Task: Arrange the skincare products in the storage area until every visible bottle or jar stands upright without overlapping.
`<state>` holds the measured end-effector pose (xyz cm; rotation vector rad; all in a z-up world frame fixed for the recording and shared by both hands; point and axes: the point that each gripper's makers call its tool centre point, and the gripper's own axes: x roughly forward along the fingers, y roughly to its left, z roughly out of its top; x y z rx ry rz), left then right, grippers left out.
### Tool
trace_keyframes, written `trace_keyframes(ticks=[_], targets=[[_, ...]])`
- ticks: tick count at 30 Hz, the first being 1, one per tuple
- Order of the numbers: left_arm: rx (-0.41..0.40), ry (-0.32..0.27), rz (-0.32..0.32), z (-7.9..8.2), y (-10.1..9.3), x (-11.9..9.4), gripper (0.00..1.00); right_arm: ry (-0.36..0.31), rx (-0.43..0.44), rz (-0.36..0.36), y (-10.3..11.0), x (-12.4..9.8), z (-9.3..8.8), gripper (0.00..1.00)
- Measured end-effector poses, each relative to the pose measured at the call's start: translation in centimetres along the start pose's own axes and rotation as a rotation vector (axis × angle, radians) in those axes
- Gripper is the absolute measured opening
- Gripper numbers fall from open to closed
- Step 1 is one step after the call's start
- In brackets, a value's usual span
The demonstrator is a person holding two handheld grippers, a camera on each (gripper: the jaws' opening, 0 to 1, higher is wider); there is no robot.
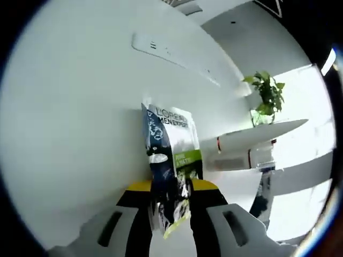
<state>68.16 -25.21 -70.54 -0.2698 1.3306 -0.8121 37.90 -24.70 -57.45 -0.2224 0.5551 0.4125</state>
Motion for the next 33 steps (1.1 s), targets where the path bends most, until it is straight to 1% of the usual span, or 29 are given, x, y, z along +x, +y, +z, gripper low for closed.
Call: trace_keyframes(ticks=[3, 4, 6, 8, 10, 12, 14, 17, 19, 22, 26, 31, 33], targets=[[-0.001, 0.001, 0.007, 0.1, 0.2, -0.1, 0.24, -0.002, -0.001, 0.002, 0.1, 0.0, 0.0, 0.47], [0.018, 0.002, 0.010, 0.1, 0.2, -0.2, 0.25, -0.002, -0.001, 0.003, 0.1, 0.0, 0.0, 0.47], [0.042, 0.004, 0.026, 0.1, 0.5, -0.4, 0.24, 0.001, 0.000, 0.005, 0.1, 0.0, 0.0, 0.47], [0.059, -0.015, 0.055, 0.4, 1.2, -0.7, 0.23, 0.003, 0.003, 0.003, 0.0, 0.0, -0.1, 0.47], [0.063, -0.031, 0.072, 0.7, 1.7, -1.0, 0.21, 0.002, 0.005, 0.000, 0.0, 0.0, -0.1, 0.47], [0.056, -0.030, 0.062, 0.6, 1.6, -0.9, 0.20, 0.006, 0.004, -0.001, -0.1, 0.0, -0.2, 0.47], [0.049, -0.013, 0.042, 0.4, 1.3, -0.6, 0.21, 0.007, 0.002, 0.002, 0.0, 0.0, -0.2, 0.46], [0.065, -0.021, 0.059, 0.4, 1.3, -0.2, 0.22, 0.011, -0.001, 0.006, 0.1, 0.0, -0.2, 0.46], [0.052, -0.019, 0.054, 0.3, 1.1, 0.1, 0.19, 0.014, -0.001, 0.006, 0.1, 0.0, -0.3, 0.45], [0.056, -0.014, 0.047, 0.2, 0.8, 0.5, 0.16, 0.022, 0.004, 0.003, 0.0, 0.1, -0.5, 0.45], [0.058, -0.020, 0.040, 0.4, 0.6, 0.6, 0.17, 0.023, -0.001, 0.004, 0.1, 0.1, -0.5, 0.45], [0.067, -0.023, 0.048, 0.6, 1.0, 0.6, 0.15, 0.027, -0.005, 0.003, 0.1, 0.1, -0.5, 0.44], [0.081, -0.039, 0.059, 1.0, 1.1, 0.4, 0.16, 0.025, -0.006, 0.003, 0.1, 0.1, -0.5, 0.44]])
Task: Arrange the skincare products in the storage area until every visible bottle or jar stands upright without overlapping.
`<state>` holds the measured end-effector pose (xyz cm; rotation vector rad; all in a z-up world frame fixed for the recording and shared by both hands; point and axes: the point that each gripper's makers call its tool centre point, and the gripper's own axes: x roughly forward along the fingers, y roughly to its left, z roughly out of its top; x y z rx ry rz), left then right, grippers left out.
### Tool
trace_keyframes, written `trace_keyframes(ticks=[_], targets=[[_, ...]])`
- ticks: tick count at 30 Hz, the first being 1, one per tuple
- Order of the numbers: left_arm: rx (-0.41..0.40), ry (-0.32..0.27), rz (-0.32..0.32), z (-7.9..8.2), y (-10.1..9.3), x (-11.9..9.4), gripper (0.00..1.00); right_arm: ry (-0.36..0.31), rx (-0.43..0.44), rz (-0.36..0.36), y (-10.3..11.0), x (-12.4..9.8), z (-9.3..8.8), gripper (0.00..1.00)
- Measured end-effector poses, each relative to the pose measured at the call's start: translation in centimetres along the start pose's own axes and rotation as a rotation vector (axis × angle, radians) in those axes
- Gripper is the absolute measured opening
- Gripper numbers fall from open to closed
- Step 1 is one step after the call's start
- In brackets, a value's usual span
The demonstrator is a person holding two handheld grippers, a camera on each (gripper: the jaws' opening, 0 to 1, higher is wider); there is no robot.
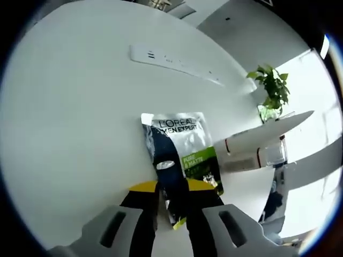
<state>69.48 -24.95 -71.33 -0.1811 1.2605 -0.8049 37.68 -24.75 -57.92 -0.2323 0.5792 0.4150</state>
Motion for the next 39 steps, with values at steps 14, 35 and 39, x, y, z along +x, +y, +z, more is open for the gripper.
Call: trace_keyframes(ticks=[14, 35, 39], targets=[[0.274, -0.006, 0.020, -3.3, 1.3, -7.5, 0.29, -0.022, -0.030, 0.004, 0.2, -0.1, 0.6, 0.44], [0.148, -0.113, 0.286, -16.8, 10.4, -21.6, 0.52, -0.045, -0.136, 0.041, 1.4, -0.3, 1.4, 0.44], [0.098, -0.128, 0.334, -19.0, 11.6, -21.9, 0.57, -0.045, -0.139, 0.050, 1.5, -0.3, 1.4, 0.44]])
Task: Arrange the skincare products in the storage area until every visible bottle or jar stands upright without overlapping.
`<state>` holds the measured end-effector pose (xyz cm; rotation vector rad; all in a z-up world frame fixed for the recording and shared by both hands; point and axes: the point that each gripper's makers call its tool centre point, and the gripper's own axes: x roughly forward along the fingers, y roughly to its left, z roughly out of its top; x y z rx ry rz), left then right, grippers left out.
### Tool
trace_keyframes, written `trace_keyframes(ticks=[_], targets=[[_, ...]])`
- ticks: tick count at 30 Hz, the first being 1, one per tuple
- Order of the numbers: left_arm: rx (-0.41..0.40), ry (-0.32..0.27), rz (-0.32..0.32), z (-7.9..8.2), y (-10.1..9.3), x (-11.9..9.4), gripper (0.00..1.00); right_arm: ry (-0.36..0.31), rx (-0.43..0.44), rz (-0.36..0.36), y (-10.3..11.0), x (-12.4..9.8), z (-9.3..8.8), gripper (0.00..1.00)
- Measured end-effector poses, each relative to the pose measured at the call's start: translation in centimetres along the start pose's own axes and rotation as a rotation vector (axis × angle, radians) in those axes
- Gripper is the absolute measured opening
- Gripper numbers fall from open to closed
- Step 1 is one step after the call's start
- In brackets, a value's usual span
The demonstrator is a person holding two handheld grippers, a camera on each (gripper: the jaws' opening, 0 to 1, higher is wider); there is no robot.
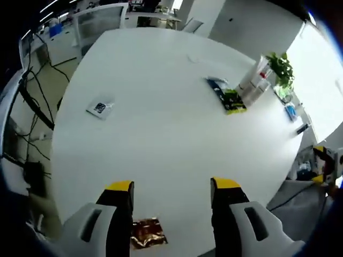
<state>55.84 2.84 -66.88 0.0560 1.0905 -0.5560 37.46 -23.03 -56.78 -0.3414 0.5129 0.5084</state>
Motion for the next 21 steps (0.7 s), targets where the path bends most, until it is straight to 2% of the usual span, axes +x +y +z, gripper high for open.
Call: trace_keyframes(ticks=[4, 9, 11, 13, 15, 21], targets=[[0.023, 0.003, 0.090, -1.7, 1.6, -0.3, 0.63, 0.000, -0.016, 0.015, 0.3, 0.1, 0.0, 0.44], [0.022, 0.000, 0.156, -3.6, 2.7, -0.5, 0.74, 0.002, -0.022, 0.017, 0.4, 0.1, 0.0, 0.43], [0.042, 0.019, 0.196, -4.5, 3.4, -0.6, 0.77, 0.001, -0.018, 0.017, 0.3, 0.1, 0.0, 0.43], [0.049, 0.046, 0.222, -5.7, 4.1, -0.4, 0.76, 0.002, -0.017, 0.018, 0.4, 0.1, 0.0, 0.43], [0.020, 0.072, 0.240, -6.9, 4.9, 0.1, 0.74, -0.001, -0.021, 0.019, 0.4, 0.1, 0.1, 0.43], [-0.012, 0.089, 0.249, -8.5, 4.9, 0.4, 0.68, -0.002, -0.009, 0.022, 0.4, 0.2, 0.1, 0.43]])
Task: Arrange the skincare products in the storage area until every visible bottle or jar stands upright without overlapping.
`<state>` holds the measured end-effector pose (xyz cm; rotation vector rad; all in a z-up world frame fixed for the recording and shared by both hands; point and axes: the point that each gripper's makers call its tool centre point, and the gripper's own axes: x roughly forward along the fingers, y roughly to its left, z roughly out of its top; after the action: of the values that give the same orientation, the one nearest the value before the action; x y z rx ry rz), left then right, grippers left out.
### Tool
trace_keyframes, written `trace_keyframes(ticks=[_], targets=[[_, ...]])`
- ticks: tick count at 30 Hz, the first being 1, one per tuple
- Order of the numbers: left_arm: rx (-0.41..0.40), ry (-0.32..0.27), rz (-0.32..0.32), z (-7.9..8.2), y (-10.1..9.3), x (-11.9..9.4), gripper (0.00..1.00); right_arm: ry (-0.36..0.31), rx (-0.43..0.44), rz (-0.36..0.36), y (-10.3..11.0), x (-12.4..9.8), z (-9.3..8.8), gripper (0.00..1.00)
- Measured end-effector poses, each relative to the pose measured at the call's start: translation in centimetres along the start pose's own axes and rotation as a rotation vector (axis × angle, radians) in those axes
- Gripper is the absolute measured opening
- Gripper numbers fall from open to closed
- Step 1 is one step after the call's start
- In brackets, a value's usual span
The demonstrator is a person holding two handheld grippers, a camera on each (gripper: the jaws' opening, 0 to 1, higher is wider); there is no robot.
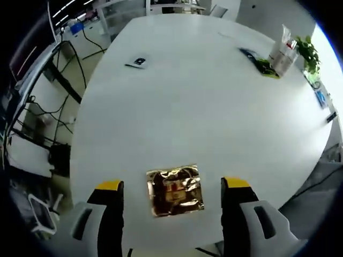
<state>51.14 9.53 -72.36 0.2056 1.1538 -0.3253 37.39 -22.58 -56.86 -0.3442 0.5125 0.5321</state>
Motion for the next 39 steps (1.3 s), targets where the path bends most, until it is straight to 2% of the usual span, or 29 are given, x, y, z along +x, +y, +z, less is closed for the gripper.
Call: trace_keyframes(ticks=[4, 5, 8, 11, 14, 22, 24, 26, 28, 30, 31, 35, 37, 39], targets=[[-0.010, 0.014, 0.011, -0.8, -0.2, 0.5, 0.64, -0.006, 0.011, 0.005, 0.1, 0.0, 0.1, 0.44], [-0.057, -0.036, 0.033, -0.1, 0.3, 1.0, 0.64, -0.005, 0.010, 0.006, 0.1, 0.0, 0.1, 0.44], [-0.053, -0.034, 0.030, 0.0, 0.2, 1.0, 0.62, -0.003, 0.008, 0.011, 0.2, 0.0, 0.1, 0.44], [-0.029, -0.034, 0.020, 0.2, -0.2, 0.8, 0.51, -0.003, 0.009, 0.014, 0.3, 0.0, 0.1, 0.43], [-0.049, -0.023, 0.013, -0.1, -0.4, 0.8, 0.38, -0.004, 0.011, 0.013, 0.3, 0.0, 0.1, 0.43], [-0.048, -0.012, 0.008, -0.4, -0.4, 0.6, 0.39, -0.007, 0.013, 0.013, 0.2, 0.0, 0.1, 0.43], [-0.082, -0.005, 0.012, -0.6, -0.2, 0.6, 0.47, -0.006, 0.014, 0.013, 0.2, 0.0, 0.1, 0.42], [-0.070, -0.016, -0.023, -0.4, -0.9, 0.6, 0.53, -0.004, 0.014, 0.011, 0.2, 0.0, 0.1, 0.42], [-0.005, -0.003, -0.037, -0.7, -1.3, 0.5, 0.55, -0.004, 0.014, 0.010, 0.2, 0.0, 0.1, 0.42], [0.068, 0.012, -0.020, -1.0, -0.9, 0.5, 0.53, -0.004, 0.016, 0.010, 0.2, -0.1, 0.1, 0.42], [0.027, 0.006, -0.028, -0.9, -1.1, 0.4, 0.53, -0.005, 0.015, 0.009, 0.1, -0.1, 0.1, 0.42], [0.031, -0.006, -0.025, -0.9, -0.8, 0.3, 0.49, 0.001, 0.010, 0.010, 0.2, 0.0, -0.1, 0.41], [0.023, -0.009, -0.031, -1.0, -0.9, 0.2, 0.40, -0.002, 0.014, 0.012, 0.1, 0.0, 0.0, 0.41], [0.055, -0.009, -0.036, -0.9, -1.0, 0.2, 0.40, -0.001, 0.011, 0.013, 0.2, 0.0, 0.0, 0.41]])
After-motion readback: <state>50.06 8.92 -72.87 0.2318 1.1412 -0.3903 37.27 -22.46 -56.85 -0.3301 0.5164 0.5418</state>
